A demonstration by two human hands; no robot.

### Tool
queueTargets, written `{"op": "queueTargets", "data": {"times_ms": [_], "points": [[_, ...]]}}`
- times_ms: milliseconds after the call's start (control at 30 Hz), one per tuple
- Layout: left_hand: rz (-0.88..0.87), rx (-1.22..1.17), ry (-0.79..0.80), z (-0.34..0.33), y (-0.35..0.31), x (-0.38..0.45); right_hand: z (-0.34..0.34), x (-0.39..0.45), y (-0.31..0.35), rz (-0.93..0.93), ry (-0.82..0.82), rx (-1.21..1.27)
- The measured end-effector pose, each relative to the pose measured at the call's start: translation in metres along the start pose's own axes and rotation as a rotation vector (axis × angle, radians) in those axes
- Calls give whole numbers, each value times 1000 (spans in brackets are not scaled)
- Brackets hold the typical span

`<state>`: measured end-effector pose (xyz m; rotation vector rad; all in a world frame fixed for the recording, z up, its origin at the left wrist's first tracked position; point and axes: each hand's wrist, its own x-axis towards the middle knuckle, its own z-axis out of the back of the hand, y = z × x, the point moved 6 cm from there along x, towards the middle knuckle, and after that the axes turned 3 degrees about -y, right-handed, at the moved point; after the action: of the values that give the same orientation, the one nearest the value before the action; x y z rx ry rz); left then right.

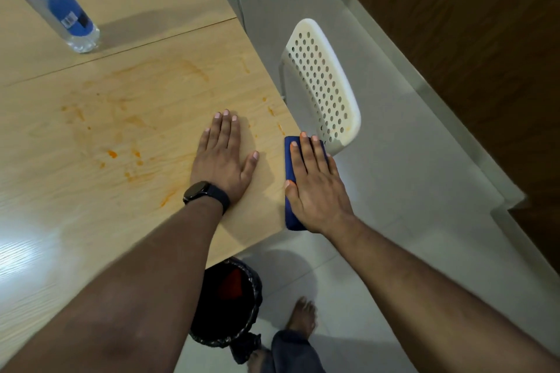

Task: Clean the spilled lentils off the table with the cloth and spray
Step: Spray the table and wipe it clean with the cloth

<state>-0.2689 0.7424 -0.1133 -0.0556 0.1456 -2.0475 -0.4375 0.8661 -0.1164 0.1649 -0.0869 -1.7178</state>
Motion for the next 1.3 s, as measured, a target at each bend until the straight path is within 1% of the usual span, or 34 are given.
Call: {"op": "queueTargets", "data": {"times_ms": [233, 367, 567, 700, 800, 900, 1000, 1200, 1300], "points": [[9, -5, 5, 0, 3, -1, 0, -18, 12, -93, -12, 98], [11, 2, 0, -1, 2, 1, -1, 2, 8, -114, -27, 44], [-10, 21, -2, -4, 5, 4, 9, 64, 17, -28, -30, 12], [65, -24, 25, -3, 2, 12, 13, 46, 17, 52, -37, 44], [100, -17, 35, -2, 5, 28, 10, 23, 14, 77, -33, 77], [116, -5, 32, 2, 21, 54, 9, 27, 10, 92, -19, 128], [130, 11, 12, 5, 41, 78, 11, 63, 11, 124, -5, 119], [152, -46, -15, 13, 56, 111, 17, 189, 36, 139, -9, 42], [169, -69, -16, 16, 62, 130, 18, 209, 36, 136, -10, 37]]}}
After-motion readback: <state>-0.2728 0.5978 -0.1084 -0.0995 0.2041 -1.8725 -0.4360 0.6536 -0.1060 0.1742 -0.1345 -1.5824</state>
